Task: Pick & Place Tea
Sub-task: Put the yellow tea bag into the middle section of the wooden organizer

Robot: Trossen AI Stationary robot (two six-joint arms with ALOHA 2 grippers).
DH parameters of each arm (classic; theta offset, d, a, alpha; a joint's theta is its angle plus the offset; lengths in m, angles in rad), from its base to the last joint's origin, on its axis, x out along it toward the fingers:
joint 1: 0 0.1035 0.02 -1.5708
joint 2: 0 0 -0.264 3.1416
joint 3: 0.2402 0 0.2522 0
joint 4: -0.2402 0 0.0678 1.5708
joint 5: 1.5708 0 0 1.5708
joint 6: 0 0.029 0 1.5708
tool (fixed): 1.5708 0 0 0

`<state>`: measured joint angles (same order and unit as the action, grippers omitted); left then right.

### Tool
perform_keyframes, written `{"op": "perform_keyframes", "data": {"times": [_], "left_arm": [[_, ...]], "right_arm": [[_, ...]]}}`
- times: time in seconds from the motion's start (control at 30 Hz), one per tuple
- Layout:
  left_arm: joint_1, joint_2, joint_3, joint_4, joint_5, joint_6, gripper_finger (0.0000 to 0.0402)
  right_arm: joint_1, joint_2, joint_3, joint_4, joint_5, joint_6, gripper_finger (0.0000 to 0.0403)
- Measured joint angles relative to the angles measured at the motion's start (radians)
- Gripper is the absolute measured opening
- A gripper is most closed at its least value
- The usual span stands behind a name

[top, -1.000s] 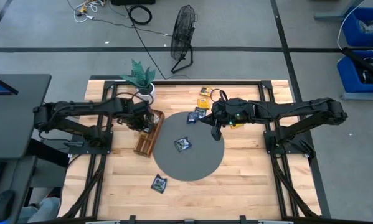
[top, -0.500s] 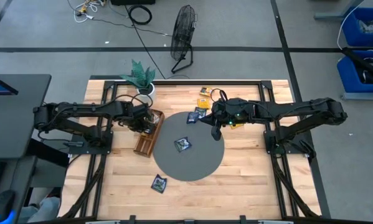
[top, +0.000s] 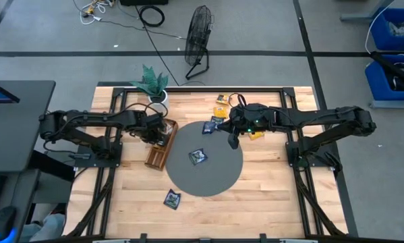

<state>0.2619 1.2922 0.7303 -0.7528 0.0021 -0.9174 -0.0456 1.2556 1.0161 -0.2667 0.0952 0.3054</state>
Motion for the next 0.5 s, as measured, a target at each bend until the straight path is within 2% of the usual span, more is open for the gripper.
{"op": "perform_keyframes", "data": {"times": [0.27, 0.5], "left_arm": [[0.0, -0.005, 0.0, 0.017, 0.001, -0.008, 0.0006], [0.0, -0.006, 0.02, 0.02, 0.025, -0.021, 0.0062]], "right_arm": [[0.0, 0.0, 0.0, -0.013, -0.001, 0.007, 0.0], [0.0, 0.0, 0.0, -0.027, -0.002, 0.017, 0.0]]}}
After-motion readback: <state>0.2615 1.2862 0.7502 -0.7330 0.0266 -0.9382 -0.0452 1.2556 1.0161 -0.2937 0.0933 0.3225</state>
